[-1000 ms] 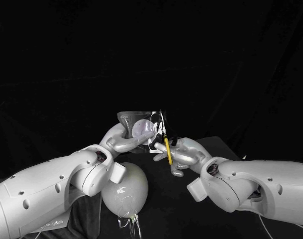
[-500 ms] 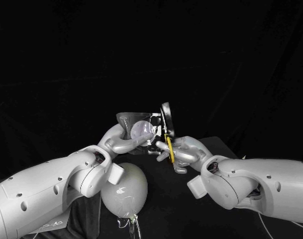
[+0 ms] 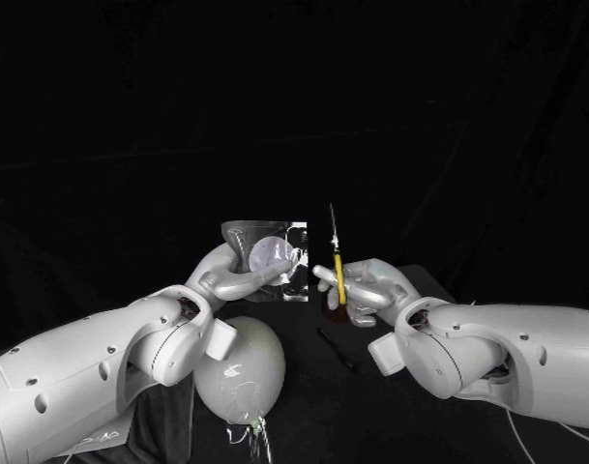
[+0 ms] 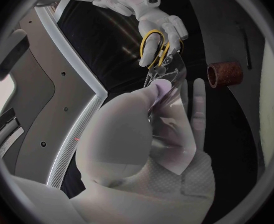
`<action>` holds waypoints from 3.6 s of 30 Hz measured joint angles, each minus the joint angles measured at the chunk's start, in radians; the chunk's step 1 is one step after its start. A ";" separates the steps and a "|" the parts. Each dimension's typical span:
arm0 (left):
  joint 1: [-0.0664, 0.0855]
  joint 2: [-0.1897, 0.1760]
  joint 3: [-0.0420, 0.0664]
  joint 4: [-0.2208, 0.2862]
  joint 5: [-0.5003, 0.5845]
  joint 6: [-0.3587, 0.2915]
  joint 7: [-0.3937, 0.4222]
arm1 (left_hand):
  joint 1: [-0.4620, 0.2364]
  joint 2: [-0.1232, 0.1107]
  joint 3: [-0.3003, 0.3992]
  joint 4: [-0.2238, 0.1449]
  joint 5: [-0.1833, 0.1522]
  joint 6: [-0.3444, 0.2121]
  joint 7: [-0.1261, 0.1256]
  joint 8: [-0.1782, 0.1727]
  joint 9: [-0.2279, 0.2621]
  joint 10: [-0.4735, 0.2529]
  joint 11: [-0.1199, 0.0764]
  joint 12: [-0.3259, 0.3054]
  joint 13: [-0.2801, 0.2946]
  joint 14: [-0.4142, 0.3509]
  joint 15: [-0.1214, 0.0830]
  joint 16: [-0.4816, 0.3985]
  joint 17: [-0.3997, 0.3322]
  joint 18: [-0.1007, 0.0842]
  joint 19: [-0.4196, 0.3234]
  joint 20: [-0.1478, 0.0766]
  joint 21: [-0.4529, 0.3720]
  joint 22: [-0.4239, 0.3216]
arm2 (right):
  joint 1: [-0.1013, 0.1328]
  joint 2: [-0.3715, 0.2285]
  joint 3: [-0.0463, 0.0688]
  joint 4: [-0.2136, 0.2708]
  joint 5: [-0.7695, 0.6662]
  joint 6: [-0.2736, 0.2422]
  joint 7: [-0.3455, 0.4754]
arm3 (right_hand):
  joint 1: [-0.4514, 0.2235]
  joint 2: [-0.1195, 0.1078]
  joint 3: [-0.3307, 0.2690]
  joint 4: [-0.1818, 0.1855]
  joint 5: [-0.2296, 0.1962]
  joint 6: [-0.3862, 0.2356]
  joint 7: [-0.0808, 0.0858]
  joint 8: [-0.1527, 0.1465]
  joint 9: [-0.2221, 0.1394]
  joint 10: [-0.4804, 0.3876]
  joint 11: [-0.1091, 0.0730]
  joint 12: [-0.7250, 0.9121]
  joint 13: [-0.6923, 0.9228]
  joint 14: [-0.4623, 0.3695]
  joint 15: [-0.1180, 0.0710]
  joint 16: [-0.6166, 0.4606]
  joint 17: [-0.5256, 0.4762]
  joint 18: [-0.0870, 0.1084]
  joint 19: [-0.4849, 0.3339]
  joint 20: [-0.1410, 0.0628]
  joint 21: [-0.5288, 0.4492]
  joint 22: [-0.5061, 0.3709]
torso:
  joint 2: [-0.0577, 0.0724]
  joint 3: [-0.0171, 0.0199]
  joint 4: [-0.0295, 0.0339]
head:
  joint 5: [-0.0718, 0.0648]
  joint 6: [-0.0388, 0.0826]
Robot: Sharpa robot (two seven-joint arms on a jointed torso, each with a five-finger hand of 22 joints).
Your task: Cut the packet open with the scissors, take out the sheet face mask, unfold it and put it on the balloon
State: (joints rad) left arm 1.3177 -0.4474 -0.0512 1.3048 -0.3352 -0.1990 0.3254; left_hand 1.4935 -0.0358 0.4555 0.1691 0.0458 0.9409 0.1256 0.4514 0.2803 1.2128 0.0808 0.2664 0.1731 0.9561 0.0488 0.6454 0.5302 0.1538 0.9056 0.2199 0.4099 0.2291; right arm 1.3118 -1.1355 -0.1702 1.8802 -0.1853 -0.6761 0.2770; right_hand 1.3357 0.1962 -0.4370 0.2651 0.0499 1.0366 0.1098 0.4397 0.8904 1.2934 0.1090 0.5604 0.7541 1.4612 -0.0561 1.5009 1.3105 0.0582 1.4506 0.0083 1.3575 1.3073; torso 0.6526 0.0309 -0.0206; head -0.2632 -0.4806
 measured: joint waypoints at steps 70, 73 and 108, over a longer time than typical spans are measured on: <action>-0.144 -0.621 -0.080 0.353 0.420 0.020 -0.013 | 0.001 0.001 -0.001 -0.010 -0.002 0.006 0.001 0.001 0.000 0.004 -0.004 0.005 0.004 -0.001 0.006 0.008 -0.001 -0.001 -0.010 0.003 0.024 0.018 | -0.154 -0.034 -0.035 -0.145 -0.467 0.121 -0.226 | 0.139 -0.030 0.002 -0.068 0.000 -0.065 -0.013 -0.206 -0.049 -0.061 -0.061 -0.219 -0.190 0.007 0.012 -0.047 -0.072 0.010 -0.068 0.062 -0.151 0.000 | -0.009 -0.0087 0.0123 | 0.213 -0.166; -0.157 -0.625 -0.088 0.340 0.420 0.018 -0.018 | 0.000 0.000 -0.001 -0.009 -0.002 0.006 0.001 0.001 0.000 0.004 -0.004 0.005 0.004 -0.001 0.006 0.008 -0.001 -0.001 -0.010 0.004 0.024 0.019 | -0.153 -0.041 -0.035 -0.125 -0.461 0.107 -0.214 | 0.139 -0.030 0.002 -0.068 0.000 -0.061 -0.010 -0.206 -0.049 -0.061 -0.061 -0.221 -0.190 0.007 0.012 -0.047 -0.071 0.010 -0.068 0.062 -0.147 0.000 | -0.010 -0.0078 0.0123 | 0.249 -0.179; -0.235 -0.601 -0.104 0.295 0.198 -0.188 -0.238 | -0.064 -0.074 -0.052 0.019 0.007 -0.090 0.071 -0.074 0.036 -0.156 0.059 -0.055 -0.032 -0.011 0.032 0.132 0.043 0.016 -0.047 0.008 0.096 0.069 | -0.144 -0.044 -0.032 -0.087 -0.412 0.066 -0.162 | 0.140 -0.029 0.001 -0.068 0.000 -0.061 -0.010 -0.212 -0.051 -0.061 -0.061 -0.226 -0.192 0.007 0.012 -0.046 -0.070 0.009 -0.068 0.062 -0.147 0.000 | -0.016 -0.0072 0.0156 | 0.400 -0.258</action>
State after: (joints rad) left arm 1.0829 -1.0482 -0.1553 1.5993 -0.1376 -0.3866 0.0872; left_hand 1.4295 -0.1102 0.4039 0.1876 0.0525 0.8514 0.1966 0.3777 0.3162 1.0570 0.1399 0.2119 0.1413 0.9451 0.0810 0.7777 0.5735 0.1699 0.8586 0.2276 0.5063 0.2979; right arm 1.1676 -1.1793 -0.2024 1.7936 -0.5975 -0.6098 0.1154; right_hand 1.4756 0.1673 -0.4356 0.1971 0.0501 0.9752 0.1001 0.2279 0.8393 1.2324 0.0482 0.3348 0.5625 1.4681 -0.0444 1.4544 1.2405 0.0672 1.3821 0.0702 1.2101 1.3074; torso 0.6364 0.0237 -0.0050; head 0.1363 -0.7390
